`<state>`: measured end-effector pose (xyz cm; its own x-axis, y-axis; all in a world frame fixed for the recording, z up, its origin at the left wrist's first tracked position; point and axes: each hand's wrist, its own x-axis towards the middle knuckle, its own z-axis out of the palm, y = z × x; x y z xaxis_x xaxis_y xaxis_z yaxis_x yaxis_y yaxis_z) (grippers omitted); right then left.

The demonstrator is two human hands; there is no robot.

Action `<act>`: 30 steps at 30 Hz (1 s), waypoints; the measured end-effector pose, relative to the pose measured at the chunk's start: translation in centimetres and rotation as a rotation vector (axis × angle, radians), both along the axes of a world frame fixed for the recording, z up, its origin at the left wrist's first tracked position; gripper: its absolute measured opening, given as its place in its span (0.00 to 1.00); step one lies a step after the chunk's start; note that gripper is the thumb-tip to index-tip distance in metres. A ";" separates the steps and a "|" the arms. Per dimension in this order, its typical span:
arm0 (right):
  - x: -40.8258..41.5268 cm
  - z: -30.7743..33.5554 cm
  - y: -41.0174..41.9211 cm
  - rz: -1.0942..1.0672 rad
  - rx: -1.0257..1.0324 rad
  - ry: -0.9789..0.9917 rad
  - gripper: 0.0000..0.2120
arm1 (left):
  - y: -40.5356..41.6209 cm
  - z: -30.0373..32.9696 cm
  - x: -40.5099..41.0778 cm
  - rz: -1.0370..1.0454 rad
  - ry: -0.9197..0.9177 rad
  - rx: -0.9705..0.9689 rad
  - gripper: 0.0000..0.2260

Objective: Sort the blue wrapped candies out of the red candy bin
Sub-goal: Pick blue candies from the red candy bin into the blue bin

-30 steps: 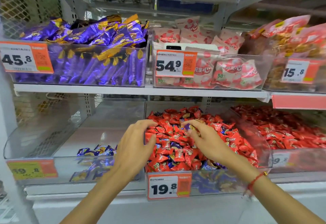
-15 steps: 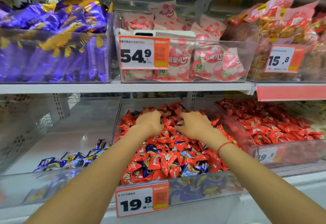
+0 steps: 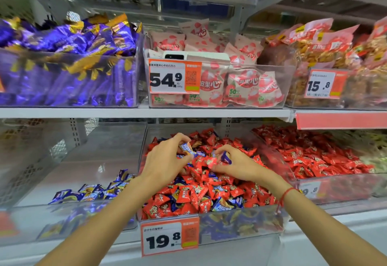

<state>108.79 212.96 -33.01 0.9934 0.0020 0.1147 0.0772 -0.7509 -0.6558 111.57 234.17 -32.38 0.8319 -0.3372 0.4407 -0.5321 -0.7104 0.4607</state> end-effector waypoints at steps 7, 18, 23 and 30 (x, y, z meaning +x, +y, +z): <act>2.9 1.1 1.2 -0.277 -0.144 0.080 0.13 | 3.9 -0.8 -4.0 -0.017 0.008 -0.346 0.16; 1.7 1.2 1.2 -0.193 -0.349 -0.056 0.15 | 6.0 -0.5 -4.6 -0.018 0.025 -0.461 0.15; -0.1 1.7 0.6 -0.006 -0.216 -0.157 0.11 | 6.2 -0.6 -4.5 -0.071 0.091 -0.435 0.16; -1.8 3.7 4.0 -0.052 0.128 -0.314 0.08 | 7.8 -0.3 -4.6 -0.054 0.104 -0.439 0.16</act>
<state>106.96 216.92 -29.31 0.9079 -0.0823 0.4111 0.2538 -0.6726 -0.6951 106.99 242.01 -32.72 0.8655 -0.1810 0.4670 -0.4981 -0.4081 0.7650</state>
